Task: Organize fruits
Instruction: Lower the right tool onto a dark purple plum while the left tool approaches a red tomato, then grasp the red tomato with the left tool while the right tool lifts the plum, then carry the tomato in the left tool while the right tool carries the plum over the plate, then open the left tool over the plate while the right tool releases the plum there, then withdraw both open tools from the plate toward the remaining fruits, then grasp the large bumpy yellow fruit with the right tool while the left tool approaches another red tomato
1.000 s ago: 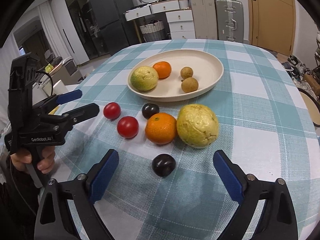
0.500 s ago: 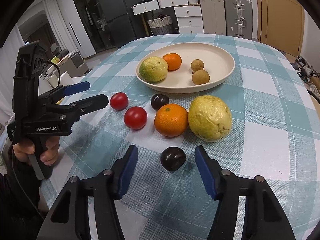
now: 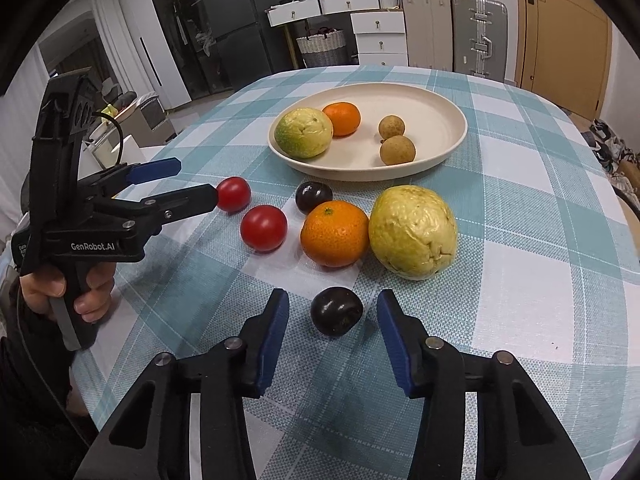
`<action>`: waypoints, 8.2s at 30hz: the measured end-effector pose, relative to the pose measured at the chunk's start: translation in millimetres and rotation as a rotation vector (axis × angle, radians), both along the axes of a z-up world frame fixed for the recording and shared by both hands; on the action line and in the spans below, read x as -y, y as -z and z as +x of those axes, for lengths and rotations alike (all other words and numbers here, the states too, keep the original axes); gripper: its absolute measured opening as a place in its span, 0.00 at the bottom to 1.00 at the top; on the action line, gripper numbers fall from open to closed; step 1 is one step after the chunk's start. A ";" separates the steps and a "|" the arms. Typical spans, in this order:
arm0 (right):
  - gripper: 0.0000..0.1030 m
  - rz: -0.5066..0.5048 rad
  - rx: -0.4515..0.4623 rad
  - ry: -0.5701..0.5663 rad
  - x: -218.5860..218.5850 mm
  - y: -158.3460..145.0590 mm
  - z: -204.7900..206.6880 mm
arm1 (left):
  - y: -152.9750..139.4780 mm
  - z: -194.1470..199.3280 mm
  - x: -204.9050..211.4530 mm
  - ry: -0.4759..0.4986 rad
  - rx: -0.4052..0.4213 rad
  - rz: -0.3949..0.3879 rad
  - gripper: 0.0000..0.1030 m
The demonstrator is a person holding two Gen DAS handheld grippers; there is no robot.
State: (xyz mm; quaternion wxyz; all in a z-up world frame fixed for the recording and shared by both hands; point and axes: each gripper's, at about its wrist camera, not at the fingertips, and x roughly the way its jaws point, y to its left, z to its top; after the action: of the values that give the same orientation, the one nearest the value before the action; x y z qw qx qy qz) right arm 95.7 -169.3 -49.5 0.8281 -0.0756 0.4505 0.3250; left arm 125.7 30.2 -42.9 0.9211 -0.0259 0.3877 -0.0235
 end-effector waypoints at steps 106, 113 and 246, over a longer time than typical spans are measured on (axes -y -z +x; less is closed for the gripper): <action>0.25 0.205 0.135 0.219 14.1 -53.0 118.7 | -25.4 108.4 -16.8 0.038 0.106 -0.053 0.24; 0.25 0.182 0.106 0.221 8.6 -37.7 132.8 | -13.6 116.5 -18.7 0.039 0.081 -0.057 0.24; 0.48 0.212 -0.065 0.268 37.3 -2.1 54.7 | -2.4 -1.8 35.7 0.058 0.036 -0.036 0.99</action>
State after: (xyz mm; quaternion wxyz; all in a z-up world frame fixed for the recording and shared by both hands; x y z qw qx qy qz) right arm 150.4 -206.6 -47.4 0.8523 0.0832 0.4462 0.2598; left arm 123.9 -5.4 -40.5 0.9263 -0.0307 0.3711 -0.0577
